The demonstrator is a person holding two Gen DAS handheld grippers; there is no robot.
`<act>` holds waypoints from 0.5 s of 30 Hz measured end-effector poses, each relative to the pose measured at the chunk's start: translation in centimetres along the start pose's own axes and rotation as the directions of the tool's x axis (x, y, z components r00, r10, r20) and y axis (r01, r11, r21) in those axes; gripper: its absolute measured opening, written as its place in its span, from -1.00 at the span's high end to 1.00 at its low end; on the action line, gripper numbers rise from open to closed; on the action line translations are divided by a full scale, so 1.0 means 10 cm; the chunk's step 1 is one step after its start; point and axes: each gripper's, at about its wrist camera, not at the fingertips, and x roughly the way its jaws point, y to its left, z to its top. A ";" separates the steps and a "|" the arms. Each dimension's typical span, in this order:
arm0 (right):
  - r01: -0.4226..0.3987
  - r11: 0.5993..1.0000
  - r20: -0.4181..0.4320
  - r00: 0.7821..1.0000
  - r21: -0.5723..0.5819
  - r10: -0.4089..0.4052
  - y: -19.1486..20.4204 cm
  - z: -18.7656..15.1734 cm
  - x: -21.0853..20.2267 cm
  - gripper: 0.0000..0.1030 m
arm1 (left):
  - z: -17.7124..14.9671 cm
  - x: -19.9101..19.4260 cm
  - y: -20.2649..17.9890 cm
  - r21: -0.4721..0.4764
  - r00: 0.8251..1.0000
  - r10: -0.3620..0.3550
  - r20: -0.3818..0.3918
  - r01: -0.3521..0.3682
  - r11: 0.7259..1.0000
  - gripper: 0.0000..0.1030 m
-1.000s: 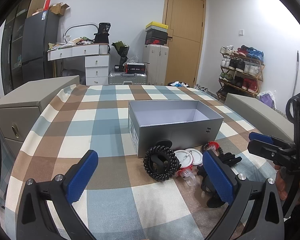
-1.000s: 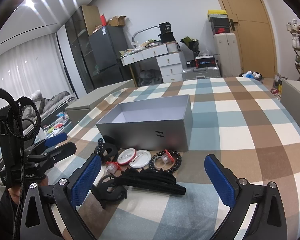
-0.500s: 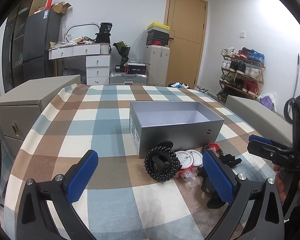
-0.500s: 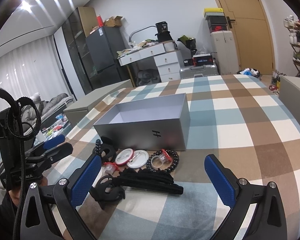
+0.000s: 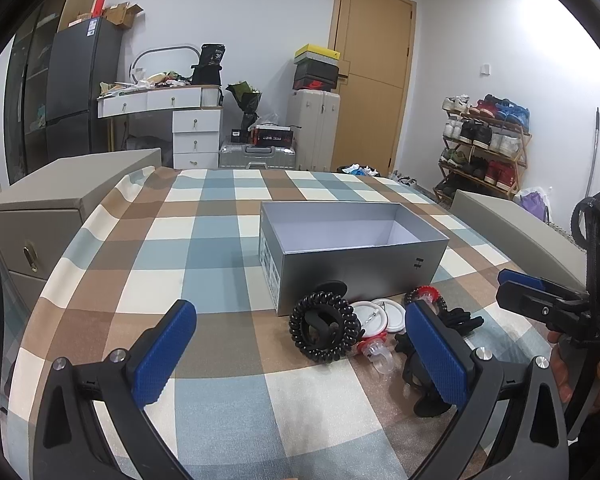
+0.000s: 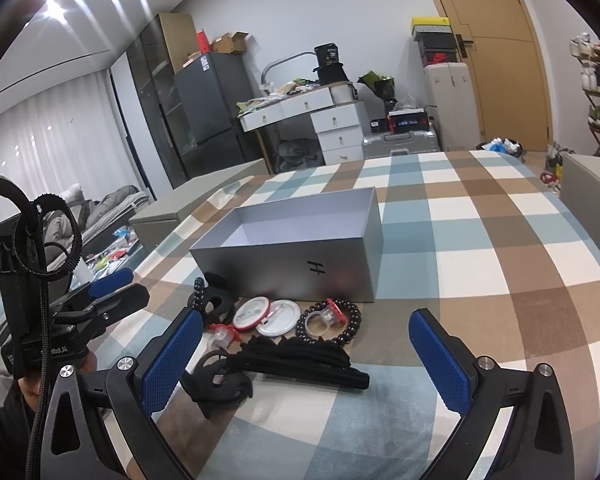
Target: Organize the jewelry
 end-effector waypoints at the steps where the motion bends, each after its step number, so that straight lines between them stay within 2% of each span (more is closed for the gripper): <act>1: -0.001 1.000 0.000 1.000 0.001 0.001 0.00 0.00 0.00 -1.00 | 0.00 0.00 0.00 0.001 1.000 0.000 0.001 0.000 1.000 -0.98; 15: 0.005 0.999 -0.035 0.999 0.033 -0.004 -0.05 0.01 0.05 -1.00 | 0.00 -0.01 -0.01 0.013 1.000 0.004 0.001 -0.004 1.000 -0.98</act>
